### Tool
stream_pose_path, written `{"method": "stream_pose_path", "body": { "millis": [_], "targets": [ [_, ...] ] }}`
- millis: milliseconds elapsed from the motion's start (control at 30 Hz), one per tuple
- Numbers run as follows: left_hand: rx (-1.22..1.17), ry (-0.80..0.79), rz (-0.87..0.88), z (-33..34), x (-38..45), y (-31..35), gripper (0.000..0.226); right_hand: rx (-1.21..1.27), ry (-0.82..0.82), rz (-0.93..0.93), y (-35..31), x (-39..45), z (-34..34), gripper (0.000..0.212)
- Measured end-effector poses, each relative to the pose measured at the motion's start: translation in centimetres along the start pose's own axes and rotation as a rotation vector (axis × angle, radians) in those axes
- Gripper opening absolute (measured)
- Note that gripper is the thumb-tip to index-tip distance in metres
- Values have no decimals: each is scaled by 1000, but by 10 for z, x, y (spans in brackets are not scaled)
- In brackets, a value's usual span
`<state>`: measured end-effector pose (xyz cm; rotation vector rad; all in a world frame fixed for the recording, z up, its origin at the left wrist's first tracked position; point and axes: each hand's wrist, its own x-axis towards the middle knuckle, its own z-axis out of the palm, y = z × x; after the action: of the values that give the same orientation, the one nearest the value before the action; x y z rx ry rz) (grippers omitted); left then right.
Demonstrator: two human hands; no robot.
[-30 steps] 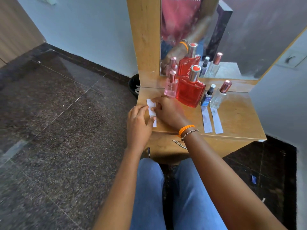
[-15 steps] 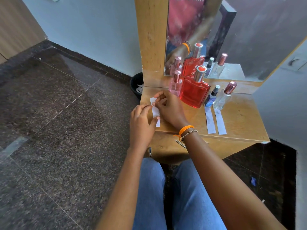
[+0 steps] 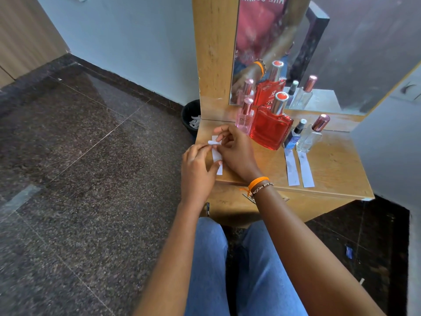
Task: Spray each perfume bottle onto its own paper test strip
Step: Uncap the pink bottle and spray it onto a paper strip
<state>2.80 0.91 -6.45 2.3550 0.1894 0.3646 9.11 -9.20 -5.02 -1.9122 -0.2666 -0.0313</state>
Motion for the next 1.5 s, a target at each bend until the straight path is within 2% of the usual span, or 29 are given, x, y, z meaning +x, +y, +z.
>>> {"method": "stream_pose_path", "body": {
  "millis": [233, 567, 867, 1100, 1333, 1500],
  "targets": [
    [-18, 11, 6, 1, 0, -2, 46, 131, 16, 40, -7, 2, 0, 40],
    [-17, 10, -1, 1, 0, -1, 47, 150, 78, 72, -5, 1, 2, 38],
    [-39, -8, -24, 0, 0, 0, 45, 197, 144, 54, -10, 2, 11, 44],
    [-255, 6, -109, -7, 1, 1, 38, 268, 263, 19, -10, -1, 2, 37],
    [-309, -13, -146, -9, 2, 6, 35, 286, 303, -3, -13, 0, -8, 36],
    [-280, 1, -98, -10, 2, 11, 26, 296, 279, 16, -14, -3, -8, 35]
  ]
}}
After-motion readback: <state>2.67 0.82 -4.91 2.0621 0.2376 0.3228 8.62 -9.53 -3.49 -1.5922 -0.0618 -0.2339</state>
